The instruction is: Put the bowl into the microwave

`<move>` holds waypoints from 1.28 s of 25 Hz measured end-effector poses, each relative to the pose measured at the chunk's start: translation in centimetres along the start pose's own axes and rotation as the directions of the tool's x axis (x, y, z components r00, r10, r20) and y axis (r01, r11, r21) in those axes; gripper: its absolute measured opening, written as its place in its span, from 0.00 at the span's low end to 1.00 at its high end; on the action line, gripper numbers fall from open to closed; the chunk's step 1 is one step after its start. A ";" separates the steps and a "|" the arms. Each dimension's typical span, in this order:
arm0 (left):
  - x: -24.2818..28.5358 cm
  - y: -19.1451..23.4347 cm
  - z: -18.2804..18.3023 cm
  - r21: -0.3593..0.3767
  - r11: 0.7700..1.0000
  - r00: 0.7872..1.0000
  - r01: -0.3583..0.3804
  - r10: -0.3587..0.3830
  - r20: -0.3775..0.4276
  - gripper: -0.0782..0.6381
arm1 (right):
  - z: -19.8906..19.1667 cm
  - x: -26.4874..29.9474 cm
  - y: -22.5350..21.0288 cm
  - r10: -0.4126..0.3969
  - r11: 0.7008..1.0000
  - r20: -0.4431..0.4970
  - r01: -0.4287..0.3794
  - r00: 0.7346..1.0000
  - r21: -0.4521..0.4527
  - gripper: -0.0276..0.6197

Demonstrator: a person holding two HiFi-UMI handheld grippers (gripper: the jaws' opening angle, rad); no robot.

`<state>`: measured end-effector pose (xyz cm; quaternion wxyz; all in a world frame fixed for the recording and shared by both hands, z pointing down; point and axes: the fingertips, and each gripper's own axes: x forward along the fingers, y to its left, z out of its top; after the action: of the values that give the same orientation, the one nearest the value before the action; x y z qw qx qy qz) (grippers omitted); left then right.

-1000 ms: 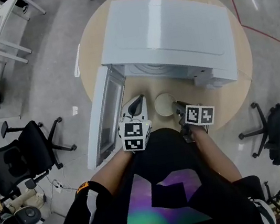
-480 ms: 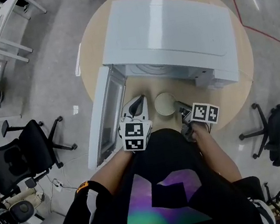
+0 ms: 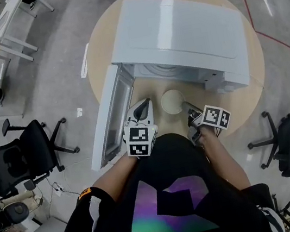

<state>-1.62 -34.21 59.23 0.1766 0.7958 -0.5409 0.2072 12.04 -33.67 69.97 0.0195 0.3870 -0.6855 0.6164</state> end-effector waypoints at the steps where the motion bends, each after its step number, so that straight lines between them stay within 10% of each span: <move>1: -0.1 0.1 0.0 0.000 1.000 1.000 -0.004 0.004 0.003 0.17 | 0.2 0.0 0.5 0.010 1.000 0.008 -0.010 1.000 0.000 0.12; 32: -2.8 3.1 4.8 -0.013 0.994 0.985 -0.108 0.108 0.137 0.17 | 4.3 -1.3 11.8 0.188 0.982 0.136 -0.188 0.973 -0.016 0.11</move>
<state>-4.74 -35.53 53.86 0.1295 0.7772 -0.5948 0.1594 8.37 -37.45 58.53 -0.0856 0.3619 -0.7197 0.5863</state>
